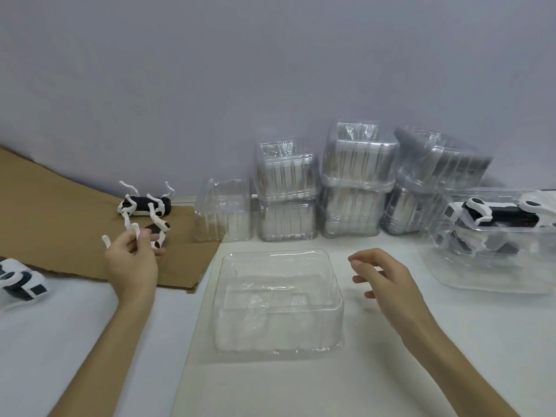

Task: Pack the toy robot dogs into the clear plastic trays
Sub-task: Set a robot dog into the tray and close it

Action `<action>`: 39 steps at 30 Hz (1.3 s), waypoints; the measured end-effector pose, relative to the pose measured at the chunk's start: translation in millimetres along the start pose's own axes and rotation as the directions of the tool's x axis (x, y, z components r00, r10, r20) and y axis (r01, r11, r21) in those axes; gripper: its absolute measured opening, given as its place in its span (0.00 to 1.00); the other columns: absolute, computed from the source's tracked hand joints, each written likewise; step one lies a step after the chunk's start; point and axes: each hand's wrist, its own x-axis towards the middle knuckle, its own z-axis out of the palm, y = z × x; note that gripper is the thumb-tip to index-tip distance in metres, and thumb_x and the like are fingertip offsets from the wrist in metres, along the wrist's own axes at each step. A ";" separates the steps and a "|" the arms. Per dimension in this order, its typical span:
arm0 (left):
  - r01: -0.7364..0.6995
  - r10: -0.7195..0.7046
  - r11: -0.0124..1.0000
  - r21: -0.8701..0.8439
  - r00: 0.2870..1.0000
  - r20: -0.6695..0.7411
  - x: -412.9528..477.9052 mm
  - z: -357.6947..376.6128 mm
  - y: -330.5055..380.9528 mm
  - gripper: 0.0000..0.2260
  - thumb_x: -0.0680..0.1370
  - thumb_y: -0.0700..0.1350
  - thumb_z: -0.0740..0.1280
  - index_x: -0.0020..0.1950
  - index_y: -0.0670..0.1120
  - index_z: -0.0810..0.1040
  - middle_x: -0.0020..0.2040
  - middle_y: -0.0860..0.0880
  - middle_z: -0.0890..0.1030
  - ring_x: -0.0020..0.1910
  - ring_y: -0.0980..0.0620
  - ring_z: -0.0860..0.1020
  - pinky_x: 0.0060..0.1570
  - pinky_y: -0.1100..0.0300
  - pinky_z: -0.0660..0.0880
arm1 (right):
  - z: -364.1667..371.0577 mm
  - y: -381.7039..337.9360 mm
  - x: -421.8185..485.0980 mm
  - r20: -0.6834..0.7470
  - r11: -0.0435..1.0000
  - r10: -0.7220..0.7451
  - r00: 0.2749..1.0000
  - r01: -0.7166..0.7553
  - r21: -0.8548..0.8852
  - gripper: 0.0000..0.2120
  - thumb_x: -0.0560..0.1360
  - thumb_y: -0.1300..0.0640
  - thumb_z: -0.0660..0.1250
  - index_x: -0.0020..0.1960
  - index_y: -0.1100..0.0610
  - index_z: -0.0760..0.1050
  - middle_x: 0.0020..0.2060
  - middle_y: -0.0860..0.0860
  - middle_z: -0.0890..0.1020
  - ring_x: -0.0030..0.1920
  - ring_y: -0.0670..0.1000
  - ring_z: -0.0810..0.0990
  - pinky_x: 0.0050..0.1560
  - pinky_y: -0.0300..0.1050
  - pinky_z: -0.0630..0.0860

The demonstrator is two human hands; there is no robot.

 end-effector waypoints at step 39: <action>0.211 -0.031 0.971 -0.109 0.567 0.823 -99.9 18.8 22.3 0.15 0.74 0.47 0.68 0.60 0.50 0.81 0.57 0.51 0.85 0.60 0.55 0.80 0.56 0.61 0.71 | -15.4 -20.8 -7.2 0.217 0.550 0.078 0.973 -0.224 0.805 0.20 0.74 0.52 0.65 0.63 0.59 0.76 0.49 0.57 0.84 0.54 0.59 0.84 0.48 0.50 0.80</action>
